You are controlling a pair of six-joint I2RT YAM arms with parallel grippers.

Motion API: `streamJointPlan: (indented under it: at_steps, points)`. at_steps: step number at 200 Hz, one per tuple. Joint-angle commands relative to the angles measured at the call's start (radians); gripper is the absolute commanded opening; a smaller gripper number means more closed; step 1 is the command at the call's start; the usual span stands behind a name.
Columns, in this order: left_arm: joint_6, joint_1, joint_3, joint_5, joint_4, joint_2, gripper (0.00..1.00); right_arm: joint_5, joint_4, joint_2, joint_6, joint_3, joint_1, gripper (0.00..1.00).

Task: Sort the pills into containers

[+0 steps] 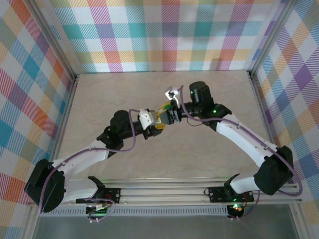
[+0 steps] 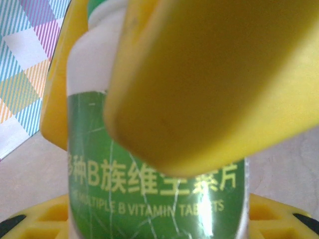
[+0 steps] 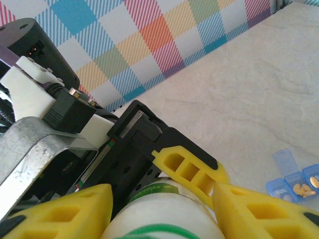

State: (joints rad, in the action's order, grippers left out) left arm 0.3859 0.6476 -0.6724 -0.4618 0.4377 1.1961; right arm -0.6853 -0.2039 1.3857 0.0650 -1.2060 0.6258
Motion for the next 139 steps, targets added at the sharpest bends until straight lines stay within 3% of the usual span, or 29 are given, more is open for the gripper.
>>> streamJointPlan:
  at_steps: [1, 18, 39, 46, 52, 58, 60, 139]
  points:
    - [0.013, 0.030, -0.076, 0.013, 0.090, 0.011, 0.00, -0.166, -0.050, 0.027, 0.017, -0.014, 0.094, 0.43]
    - [0.021, 0.032, -0.081, 0.028, 0.070, 0.011, 0.08, -0.125, -0.054, 0.023, 0.028, -0.014, 0.095, 0.29]
    - [0.025, 0.035, -0.071, 0.083, 0.070, 0.006, 0.31, -0.023, -0.059, 0.015, 0.052, -0.014, 0.095, 0.23]
    - [0.027, 0.037, -0.060, 0.105, 0.081, 0.000, 0.44, 0.024, -0.064, 0.011, 0.062, -0.013, 0.095, 0.22]
    - [0.030, 0.037, -0.048, 0.119, 0.091, -0.007, 0.62, 0.065, -0.068, 0.009, 0.071, -0.013, 0.094, 0.21]
    - [0.038, 0.037, -0.039, 0.129, 0.093, -0.013, 0.96, 0.108, -0.074, 0.005, 0.076, -0.015, 0.094, 0.20]
    - [0.040, 0.037, -0.036, 0.134, 0.093, -0.015, 0.99, 0.124, -0.077, 0.004, 0.078, -0.015, 0.094, 0.20]
    - [0.005, 0.040, 0.138, 0.295, 0.094, -0.151, 1.00, 0.923, -0.216, 0.063, 0.127, -0.066, 0.080, 0.20]
